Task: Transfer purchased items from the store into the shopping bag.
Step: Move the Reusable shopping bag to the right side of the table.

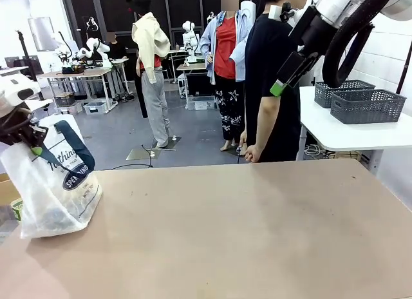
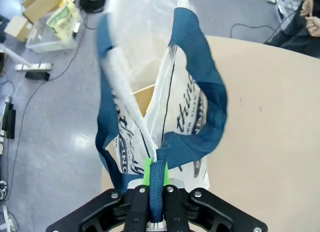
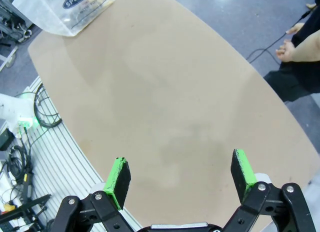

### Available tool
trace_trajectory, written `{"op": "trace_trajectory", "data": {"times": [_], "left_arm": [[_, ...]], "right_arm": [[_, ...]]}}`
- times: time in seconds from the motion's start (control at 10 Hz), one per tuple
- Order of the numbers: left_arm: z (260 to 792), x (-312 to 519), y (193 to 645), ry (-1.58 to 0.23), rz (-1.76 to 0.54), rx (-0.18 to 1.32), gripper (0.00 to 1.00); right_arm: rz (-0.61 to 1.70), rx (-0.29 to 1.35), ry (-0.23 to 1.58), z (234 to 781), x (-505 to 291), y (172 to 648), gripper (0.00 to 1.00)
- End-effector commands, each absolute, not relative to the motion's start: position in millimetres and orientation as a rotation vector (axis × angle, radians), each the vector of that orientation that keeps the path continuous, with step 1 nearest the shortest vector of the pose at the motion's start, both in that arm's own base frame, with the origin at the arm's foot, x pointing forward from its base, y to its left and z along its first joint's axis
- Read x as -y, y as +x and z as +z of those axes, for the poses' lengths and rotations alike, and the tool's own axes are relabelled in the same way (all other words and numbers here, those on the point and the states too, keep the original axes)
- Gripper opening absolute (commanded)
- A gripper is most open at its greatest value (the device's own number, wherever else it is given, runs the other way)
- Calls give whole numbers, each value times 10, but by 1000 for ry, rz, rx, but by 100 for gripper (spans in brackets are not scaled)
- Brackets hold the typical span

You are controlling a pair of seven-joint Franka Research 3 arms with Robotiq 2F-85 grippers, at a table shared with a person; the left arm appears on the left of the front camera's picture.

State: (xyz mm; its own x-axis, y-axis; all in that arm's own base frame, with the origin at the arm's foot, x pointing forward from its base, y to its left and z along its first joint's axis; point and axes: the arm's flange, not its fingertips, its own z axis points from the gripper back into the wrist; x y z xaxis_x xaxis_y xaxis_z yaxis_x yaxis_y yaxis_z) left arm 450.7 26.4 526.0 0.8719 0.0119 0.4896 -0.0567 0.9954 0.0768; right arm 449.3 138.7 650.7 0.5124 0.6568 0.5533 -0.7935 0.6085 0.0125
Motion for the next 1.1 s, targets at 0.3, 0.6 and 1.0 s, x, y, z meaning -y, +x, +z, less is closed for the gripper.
{"op": "trace_trajectory", "data": {"times": [0.3, 0.6, 1.0], "left_arm": [[5347, -276, 4524, 105, 41, 520, 0], [5347, -276, 4524, 105, 41, 520, 0], [5301, -251, 4506, 73, 48, 495, 34]], "right_arm": [[886, 532, 278, 6472, -1371, 4460, 100], [886, 532, 278, 6472, -1371, 4460, 100], [886, 532, 278, 6472, -1371, 4460, 100]]}}
